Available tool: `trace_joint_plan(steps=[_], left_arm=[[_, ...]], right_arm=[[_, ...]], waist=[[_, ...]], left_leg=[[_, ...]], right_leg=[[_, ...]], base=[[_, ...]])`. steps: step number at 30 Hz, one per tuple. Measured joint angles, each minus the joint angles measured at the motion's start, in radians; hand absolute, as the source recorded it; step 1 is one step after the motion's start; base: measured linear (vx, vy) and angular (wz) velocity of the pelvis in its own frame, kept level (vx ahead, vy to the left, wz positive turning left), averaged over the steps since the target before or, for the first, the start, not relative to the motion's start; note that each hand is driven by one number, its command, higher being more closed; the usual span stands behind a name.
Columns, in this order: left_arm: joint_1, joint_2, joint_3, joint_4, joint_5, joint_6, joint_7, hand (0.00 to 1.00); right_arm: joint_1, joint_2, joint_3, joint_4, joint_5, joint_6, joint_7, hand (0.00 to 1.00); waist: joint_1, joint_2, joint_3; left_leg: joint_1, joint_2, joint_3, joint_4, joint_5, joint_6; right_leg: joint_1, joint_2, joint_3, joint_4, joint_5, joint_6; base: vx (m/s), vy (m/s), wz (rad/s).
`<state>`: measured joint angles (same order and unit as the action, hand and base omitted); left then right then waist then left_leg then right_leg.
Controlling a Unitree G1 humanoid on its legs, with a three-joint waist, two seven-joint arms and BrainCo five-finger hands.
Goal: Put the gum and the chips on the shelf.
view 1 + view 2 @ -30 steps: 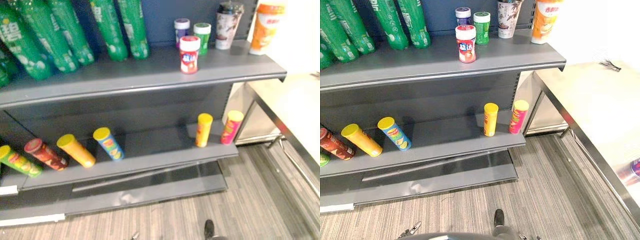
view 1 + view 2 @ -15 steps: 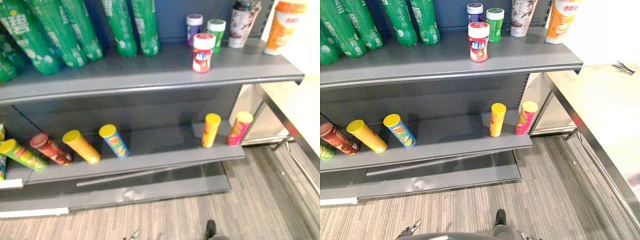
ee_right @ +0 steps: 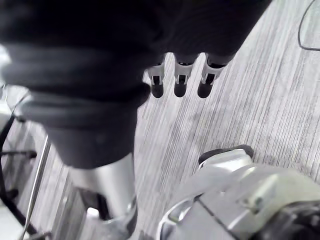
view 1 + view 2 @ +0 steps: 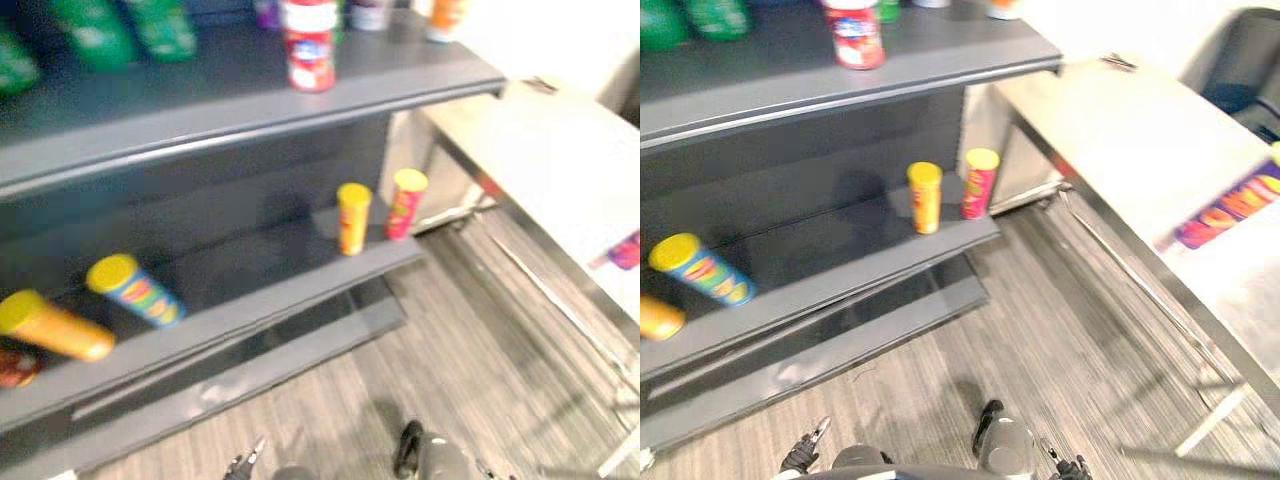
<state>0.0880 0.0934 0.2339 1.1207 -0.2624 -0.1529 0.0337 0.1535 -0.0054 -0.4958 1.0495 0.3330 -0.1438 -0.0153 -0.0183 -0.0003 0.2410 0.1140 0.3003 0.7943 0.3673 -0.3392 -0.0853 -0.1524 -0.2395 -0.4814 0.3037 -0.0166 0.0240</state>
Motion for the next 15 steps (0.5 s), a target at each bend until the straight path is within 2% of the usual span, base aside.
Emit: trace_joint_plan(steps=[1,4,5,6,7,12,13,15], left_arm=[[-0.025,-0.007,-0.004,-0.002,-0.002,0.0,-0.002,0.0],[-0.038,-0.037,-0.008,-0.008,-0.004,-0.002,-0.014,0.0],[-0.043,-0.051,-0.018,-0.007,-0.007,-0.002,-0.018,0.0],[-0.045,-0.049,-0.038,-0.008,-0.008,-0.002,-0.022,0.0],[-0.044,-0.049,-0.039,-0.007,-0.008,-0.001,-0.022,0.0],[-0.04,-0.052,-0.028,-0.002,-0.008,0.004,-0.019,0.0],[-0.041,-0.053,-0.027,-0.002,-0.008,0.004,-0.019,0.0],[-0.043,-0.06,-0.001,0.01,-0.007,0.003,-0.019,0.0]], right_arm=[[-0.017,-0.008,0.004,0.016,0.0,0.001,0.0,0.0],[-0.033,-0.034,0.033,0.028,0.0,0.001,-0.002,0.0],[-0.039,-0.039,0.044,0.027,-0.001,0.001,-0.002,0.0],[-0.045,-0.038,0.05,0.027,-0.001,0.001,-0.003,0.0],[-0.048,-0.037,0.052,0.027,-0.001,0.001,-0.003,0.0],[-0.082,-0.04,0.073,0.027,-0.001,0.0,0.002,0.0],[-0.083,-0.041,0.073,0.027,-0.001,0.0,0.002,0.0],[-0.082,-0.049,0.077,0.029,0.001,0.0,0.001,0.0]], waist=[[-0.003,-0.005,0.009],[-0.008,0.022,0.01],[-0.011,0.028,0.007],[-0.012,0.03,0.006],[-0.011,0.03,0.006],[-0.016,0.034,0.004],[-0.021,0.034,0.003],[-0.057,0.04,0.0]], left_leg=[[0.019,-0.001,0.042,-0.009,0.014,-0.005],[0.066,0.004,0.121,-0.036,0.043,-0.017],[0.082,0.005,0.149,-0.046,0.062,-0.012],[0.093,0.009,0.166,-0.052,0.077,-0.022],[0.098,0.013,0.174,-0.052,0.084,-0.029],[0.117,0.073,0.245,-0.005,0.161,-0.063],[0.117,0.079,0.244,0.007,0.175,-0.065],[0.115,0.097,0.238,0.048,0.223,-0.057]], right_leg=[[-0.002,0.007,-0.04,-0.019,-0.005,-0.002],[-0.001,0.04,-0.064,-0.052,-0.007,-0.004],[-0.004,0.051,-0.058,-0.063,-0.022,-0.002],[-0.009,0.058,-0.061,-0.059,-0.054,0.0],[-0.012,0.062,-0.069,-0.055,-0.061,-0.004],[-0.015,0.122,-0.028,-0.056,-0.07,-0.036],[-0.012,0.125,-0.024,-0.057,-0.072,-0.038],[-0.005,0.134,-0.008,-0.058,-0.078,-0.047]], base=[[0.1,-0.187,-1.12],[0.07,-0.153,-0.91],[0.02,-0.145,-0.57],[0.02,-0.145,-0.42],[0.0,-0.139,-0.32],[0.03,-0.146,-0.32],[0.04,-0.111,-0.32],[0.05,-0.087,-0.29]])
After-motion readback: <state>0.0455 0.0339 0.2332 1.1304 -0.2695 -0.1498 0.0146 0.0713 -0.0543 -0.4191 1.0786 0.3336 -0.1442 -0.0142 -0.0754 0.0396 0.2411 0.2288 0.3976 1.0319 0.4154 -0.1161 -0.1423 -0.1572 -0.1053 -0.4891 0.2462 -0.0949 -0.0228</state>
